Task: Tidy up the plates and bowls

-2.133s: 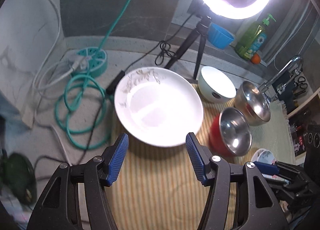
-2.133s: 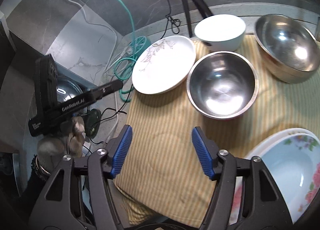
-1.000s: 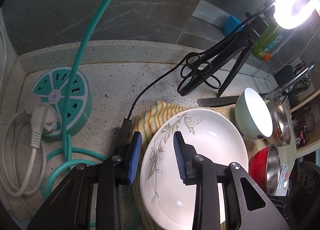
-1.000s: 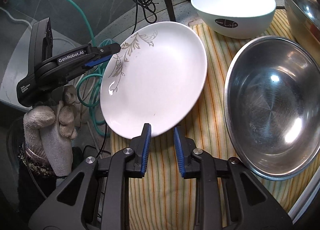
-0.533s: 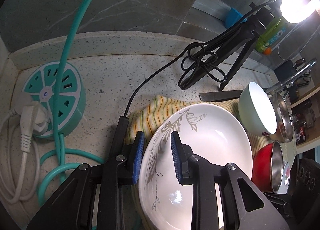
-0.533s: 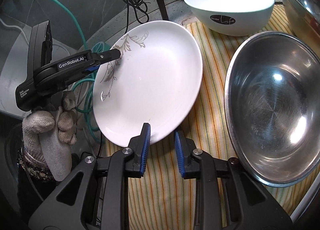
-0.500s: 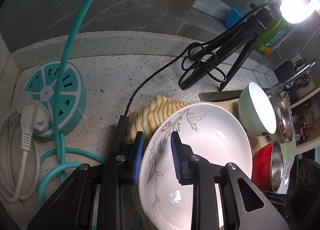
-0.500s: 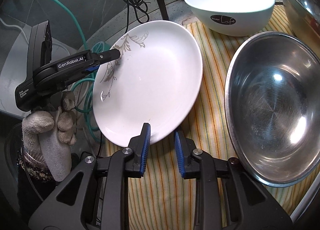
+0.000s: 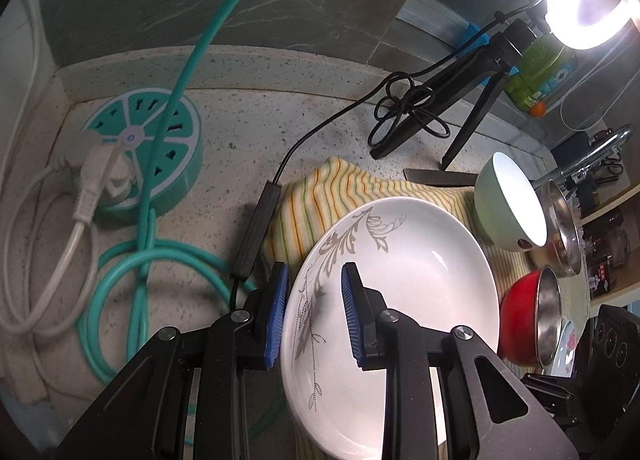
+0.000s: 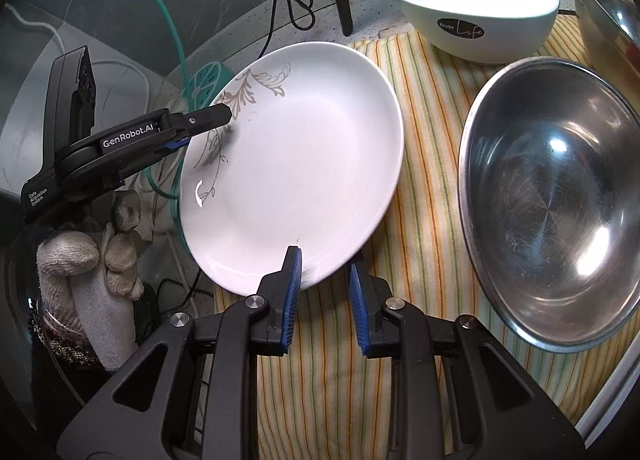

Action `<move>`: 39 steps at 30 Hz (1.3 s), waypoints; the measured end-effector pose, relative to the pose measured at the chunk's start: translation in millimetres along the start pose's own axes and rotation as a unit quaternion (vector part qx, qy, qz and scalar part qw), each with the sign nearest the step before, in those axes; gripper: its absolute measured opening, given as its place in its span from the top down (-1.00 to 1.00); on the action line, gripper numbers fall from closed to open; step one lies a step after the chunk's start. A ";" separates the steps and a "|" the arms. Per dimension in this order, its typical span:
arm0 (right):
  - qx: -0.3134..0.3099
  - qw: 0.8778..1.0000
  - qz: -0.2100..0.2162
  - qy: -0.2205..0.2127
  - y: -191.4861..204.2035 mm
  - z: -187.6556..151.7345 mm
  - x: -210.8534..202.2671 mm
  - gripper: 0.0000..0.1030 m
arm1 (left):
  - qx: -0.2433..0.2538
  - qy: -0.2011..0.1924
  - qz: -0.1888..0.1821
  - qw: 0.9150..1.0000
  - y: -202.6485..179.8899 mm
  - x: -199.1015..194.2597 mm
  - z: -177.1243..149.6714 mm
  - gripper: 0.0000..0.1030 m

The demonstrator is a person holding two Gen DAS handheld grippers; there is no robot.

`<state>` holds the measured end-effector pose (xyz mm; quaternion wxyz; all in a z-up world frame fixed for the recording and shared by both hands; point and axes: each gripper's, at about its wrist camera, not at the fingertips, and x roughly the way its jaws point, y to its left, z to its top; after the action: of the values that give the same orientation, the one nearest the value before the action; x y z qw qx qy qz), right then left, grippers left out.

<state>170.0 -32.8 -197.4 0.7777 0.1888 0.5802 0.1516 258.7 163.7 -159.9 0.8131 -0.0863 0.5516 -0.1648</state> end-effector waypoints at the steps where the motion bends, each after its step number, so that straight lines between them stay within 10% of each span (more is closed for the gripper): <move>1: -0.003 1.000 0.000 0.002 0.2 -0.9 -0.8 0.53 | -0.002 -0.001 0.002 1.000 -0.6 -2.2 -4.1 0.52; 39: -0.186 0.981 0.041 0.042 -18.8 -69.0 -61.6 0.64 | -0.160 -0.105 0.060 0.980 -58.0 -95.6 -194.1 0.51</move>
<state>86.8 -69.2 -171.7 0.7675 0.0585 0.5655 0.2962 36.8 152.4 -131.3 0.8507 -0.1989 0.4864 -0.0158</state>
